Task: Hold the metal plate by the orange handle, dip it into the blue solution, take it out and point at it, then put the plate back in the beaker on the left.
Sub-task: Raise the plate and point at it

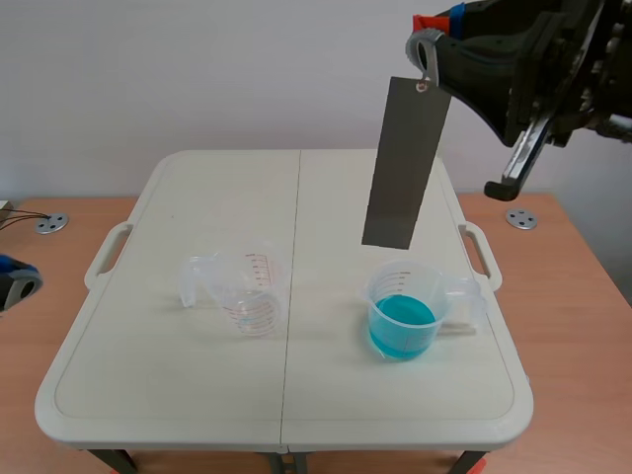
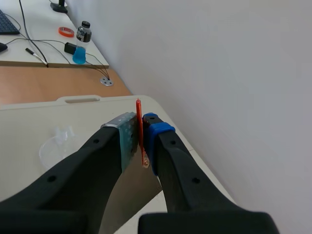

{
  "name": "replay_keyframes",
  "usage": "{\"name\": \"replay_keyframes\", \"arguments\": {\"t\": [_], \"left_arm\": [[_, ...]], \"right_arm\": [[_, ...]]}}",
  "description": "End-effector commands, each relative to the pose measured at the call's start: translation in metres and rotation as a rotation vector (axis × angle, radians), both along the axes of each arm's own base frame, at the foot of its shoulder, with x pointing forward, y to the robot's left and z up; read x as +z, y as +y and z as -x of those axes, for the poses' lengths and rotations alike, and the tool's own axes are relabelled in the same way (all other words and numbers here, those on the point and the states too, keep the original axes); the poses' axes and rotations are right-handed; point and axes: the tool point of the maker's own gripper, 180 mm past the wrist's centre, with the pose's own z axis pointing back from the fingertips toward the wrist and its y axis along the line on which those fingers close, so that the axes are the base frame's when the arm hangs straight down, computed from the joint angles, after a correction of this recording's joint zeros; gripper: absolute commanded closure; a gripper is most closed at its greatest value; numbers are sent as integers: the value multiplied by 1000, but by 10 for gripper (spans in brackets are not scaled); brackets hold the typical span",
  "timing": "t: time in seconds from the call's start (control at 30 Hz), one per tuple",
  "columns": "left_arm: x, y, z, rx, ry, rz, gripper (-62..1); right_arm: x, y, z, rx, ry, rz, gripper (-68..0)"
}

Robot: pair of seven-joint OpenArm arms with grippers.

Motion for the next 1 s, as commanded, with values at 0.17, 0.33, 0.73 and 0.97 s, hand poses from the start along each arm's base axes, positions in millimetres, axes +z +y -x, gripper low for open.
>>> {"name": "replay_keyframes", "arguments": {"t": [0.17,0.33,0.73,0.97], "left_arm": [[10,-34,-4,-96,-19,77,-27],[13,-58,-9,-144,-37,126,-27],[5,-125,-12,-263,-51,161,-27],[5,-166,-17,-320,-86,154,-27]], "right_arm": [[12,1,3,20,-34,-9,-13],[12,1,3,20,-34,-9,-13],[12,1,3,20,-34,-9,-13],[12,1,3,20,-34,-9,-13]]}}
